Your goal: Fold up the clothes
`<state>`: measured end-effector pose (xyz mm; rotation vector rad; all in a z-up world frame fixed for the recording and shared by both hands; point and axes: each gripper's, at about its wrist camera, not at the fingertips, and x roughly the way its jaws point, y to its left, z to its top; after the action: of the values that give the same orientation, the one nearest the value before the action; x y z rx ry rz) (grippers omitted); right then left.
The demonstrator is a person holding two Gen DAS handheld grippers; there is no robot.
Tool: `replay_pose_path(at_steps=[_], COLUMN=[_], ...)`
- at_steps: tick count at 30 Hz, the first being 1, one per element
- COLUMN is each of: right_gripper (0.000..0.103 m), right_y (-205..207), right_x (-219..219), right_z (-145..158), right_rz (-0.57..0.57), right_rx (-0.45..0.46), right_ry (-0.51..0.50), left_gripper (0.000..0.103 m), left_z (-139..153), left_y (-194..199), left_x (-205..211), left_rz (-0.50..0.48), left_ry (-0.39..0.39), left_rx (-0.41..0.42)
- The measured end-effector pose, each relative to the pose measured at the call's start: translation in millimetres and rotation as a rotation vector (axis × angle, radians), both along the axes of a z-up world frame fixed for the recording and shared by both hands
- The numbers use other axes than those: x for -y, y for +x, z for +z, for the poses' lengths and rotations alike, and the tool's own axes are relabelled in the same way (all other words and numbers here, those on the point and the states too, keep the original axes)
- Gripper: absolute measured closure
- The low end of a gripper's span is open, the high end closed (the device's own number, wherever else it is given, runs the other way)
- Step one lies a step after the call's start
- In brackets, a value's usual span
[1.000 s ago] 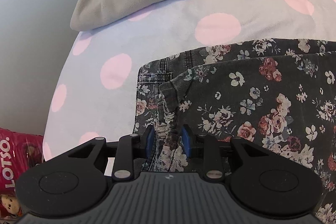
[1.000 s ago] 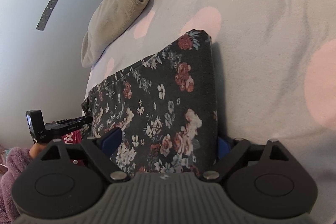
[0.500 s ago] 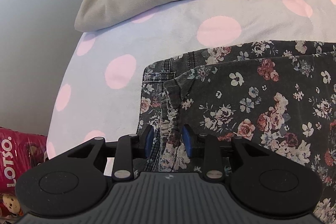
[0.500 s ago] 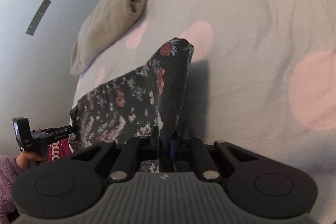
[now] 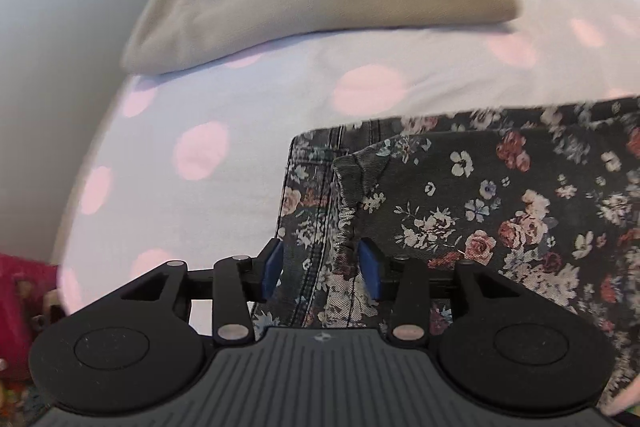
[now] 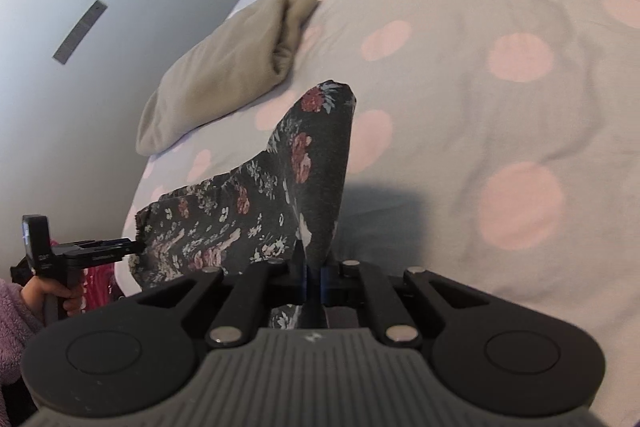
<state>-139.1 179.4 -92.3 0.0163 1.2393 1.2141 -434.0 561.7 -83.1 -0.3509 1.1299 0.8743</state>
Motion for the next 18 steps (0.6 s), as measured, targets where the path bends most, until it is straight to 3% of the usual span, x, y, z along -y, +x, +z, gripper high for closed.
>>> replay_pose_path(at_steps=[7,12,18], right_gripper=[0.097,0.097,0.097], right_y=[34.9,71.1,101.7], right_x=[63.0,117.0,154.7], right_z=[31.1,45.0,25.4], right_rz=[-0.092,-0.187,-0.277], right_rx=[0.1,0.172,0.138], right_ry=[-0.08,-0.151,-0.223], left_gripper=[0.07,0.07,0.065], left_z=[26.1,23.0,3.1], left_y=[66.9,128.2,155.4], left_x=[14.3,20.7,35.3], left_rz=[-0.143,-0.223,-0.234], left_ry=[-0.079,-0.154,-0.225], left_rx=[0.121,0.101,0.087])
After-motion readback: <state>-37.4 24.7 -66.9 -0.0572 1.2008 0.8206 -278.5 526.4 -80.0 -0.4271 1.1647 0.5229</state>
